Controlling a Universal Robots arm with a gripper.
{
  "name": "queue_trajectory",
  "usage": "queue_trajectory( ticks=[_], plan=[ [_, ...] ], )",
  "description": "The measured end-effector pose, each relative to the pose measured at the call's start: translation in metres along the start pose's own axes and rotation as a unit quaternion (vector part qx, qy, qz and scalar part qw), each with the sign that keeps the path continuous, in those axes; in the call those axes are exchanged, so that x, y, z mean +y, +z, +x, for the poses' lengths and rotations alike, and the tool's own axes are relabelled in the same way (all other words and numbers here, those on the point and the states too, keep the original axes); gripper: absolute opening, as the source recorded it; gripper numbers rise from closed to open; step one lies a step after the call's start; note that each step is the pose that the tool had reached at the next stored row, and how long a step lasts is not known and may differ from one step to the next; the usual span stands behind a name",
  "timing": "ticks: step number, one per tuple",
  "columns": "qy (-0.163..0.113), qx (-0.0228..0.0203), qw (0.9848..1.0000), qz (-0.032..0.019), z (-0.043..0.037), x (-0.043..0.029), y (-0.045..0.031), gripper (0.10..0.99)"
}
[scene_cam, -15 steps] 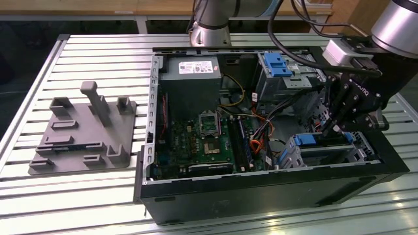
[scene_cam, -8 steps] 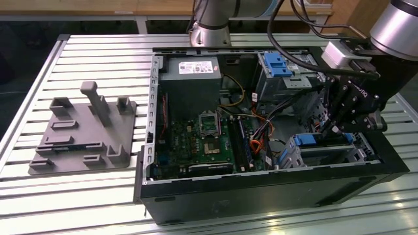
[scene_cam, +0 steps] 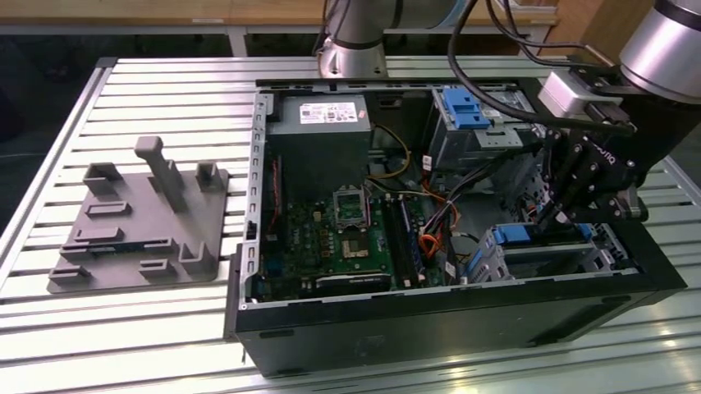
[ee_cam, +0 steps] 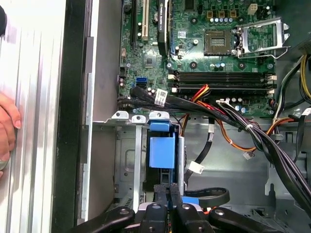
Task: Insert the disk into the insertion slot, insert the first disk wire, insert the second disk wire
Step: 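Insert the second disk wire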
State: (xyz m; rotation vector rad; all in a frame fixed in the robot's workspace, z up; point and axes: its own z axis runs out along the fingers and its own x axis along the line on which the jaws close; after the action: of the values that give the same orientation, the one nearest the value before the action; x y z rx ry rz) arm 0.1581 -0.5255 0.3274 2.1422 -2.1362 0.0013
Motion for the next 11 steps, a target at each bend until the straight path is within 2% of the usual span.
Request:
queue_trajectory(
  ticks=[3,4,5,9,11],
  plan=[
    [0.0,-0.0013,1.0,0.0,-0.0001,0.0001,-0.0011,0.157],
    [0.0,-0.0014,1.0,0.0,0.0003,0.0004,-0.0048,0.157],
    [0.0,-0.0007,1.0,0.0,0.0008,0.0008,-0.0099,0.22],
    [0.0,-0.0004,1.0,0.0,0.0022,0.0024,-0.0285,0.22],
    [0.001,-0.0005,1.0,-0.0001,0.0027,0.0029,-0.0352,0.22]
  ],
)
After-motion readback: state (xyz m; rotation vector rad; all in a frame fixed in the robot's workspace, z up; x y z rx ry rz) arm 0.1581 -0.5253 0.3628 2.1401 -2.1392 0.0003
